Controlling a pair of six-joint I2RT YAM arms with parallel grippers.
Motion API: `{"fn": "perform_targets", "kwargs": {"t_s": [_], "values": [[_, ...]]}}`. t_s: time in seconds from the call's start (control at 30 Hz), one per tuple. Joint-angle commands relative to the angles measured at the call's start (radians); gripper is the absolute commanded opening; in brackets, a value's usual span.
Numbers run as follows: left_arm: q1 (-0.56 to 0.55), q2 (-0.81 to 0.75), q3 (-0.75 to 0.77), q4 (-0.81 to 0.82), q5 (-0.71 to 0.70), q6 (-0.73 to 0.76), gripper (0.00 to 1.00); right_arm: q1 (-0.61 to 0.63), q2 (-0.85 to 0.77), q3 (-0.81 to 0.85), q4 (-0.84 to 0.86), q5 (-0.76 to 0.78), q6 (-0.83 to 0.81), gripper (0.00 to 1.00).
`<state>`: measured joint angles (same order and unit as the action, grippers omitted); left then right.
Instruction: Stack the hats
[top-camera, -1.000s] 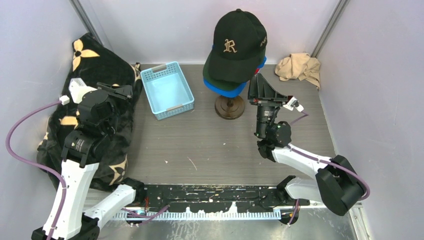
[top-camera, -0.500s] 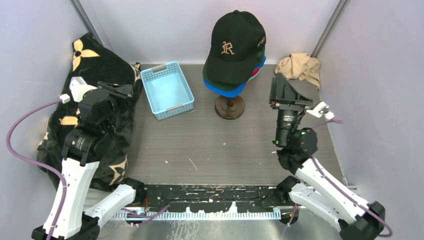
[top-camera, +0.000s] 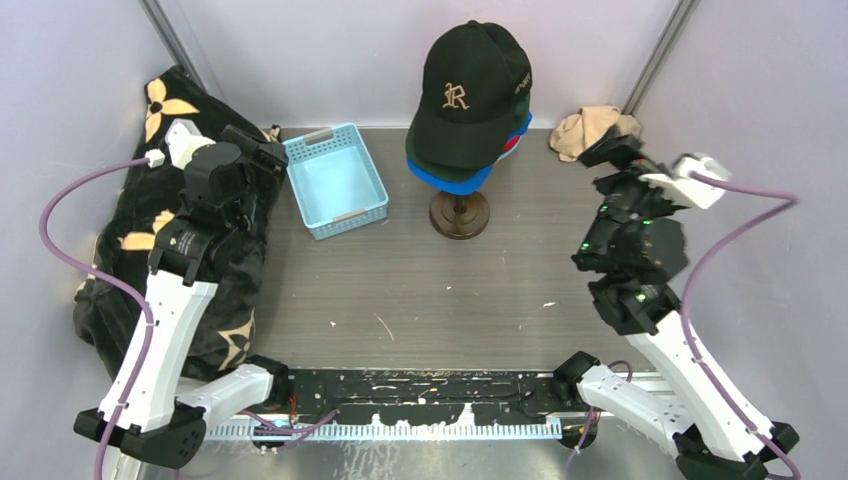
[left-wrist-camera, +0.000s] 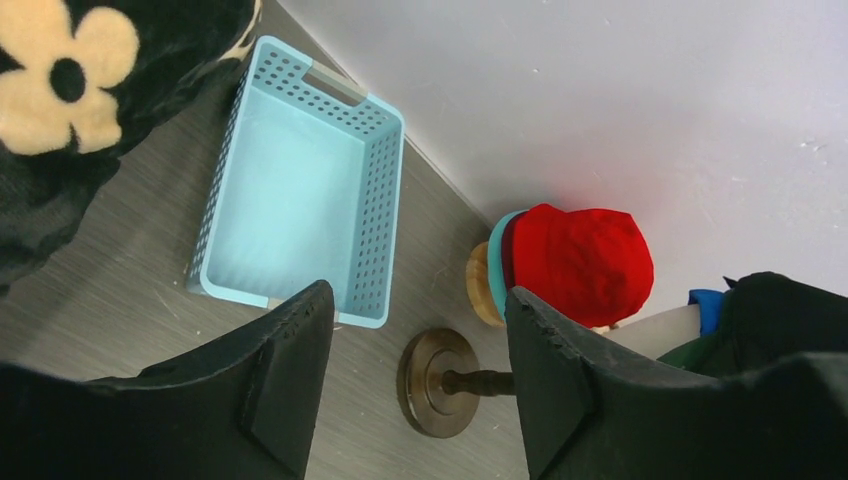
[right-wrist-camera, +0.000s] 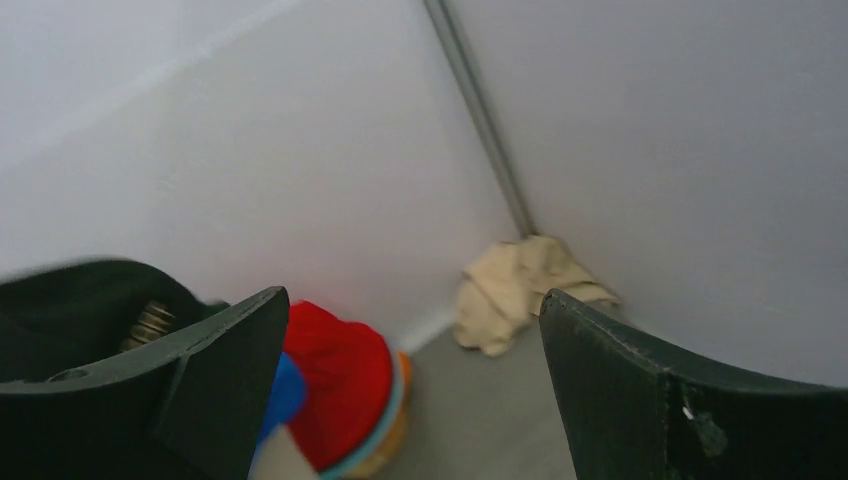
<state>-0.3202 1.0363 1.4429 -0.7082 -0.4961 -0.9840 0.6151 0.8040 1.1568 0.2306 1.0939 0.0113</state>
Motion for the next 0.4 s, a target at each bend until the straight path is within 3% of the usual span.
{"fn": "perform_targets", "kwargs": {"t_s": [0.0, 0.13, 0.33, 0.37], "values": [[0.003, -0.022, -0.005, 0.12, 0.008, 0.065, 0.66, -0.013, -0.018, -0.158, 0.183, 0.141, -0.352, 1.0], [0.003, -0.009, 0.02, 0.114, 0.019, 0.088, 0.76, -0.025, -0.064, -0.204, 0.199, 0.098, -0.328, 1.0], [0.002, -0.044, -0.05, 0.205, 0.046, 0.092, 0.77, -0.031, -0.078, -0.221, 0.202, 0.091, -0.333, 1.0], [0.002, -0.051, -0.068, 0.232, 0.056, 0.1, 0.81, -0.033, -0.08, -0.227, 0.213, 0.09, -0.339, 1.0]]}}
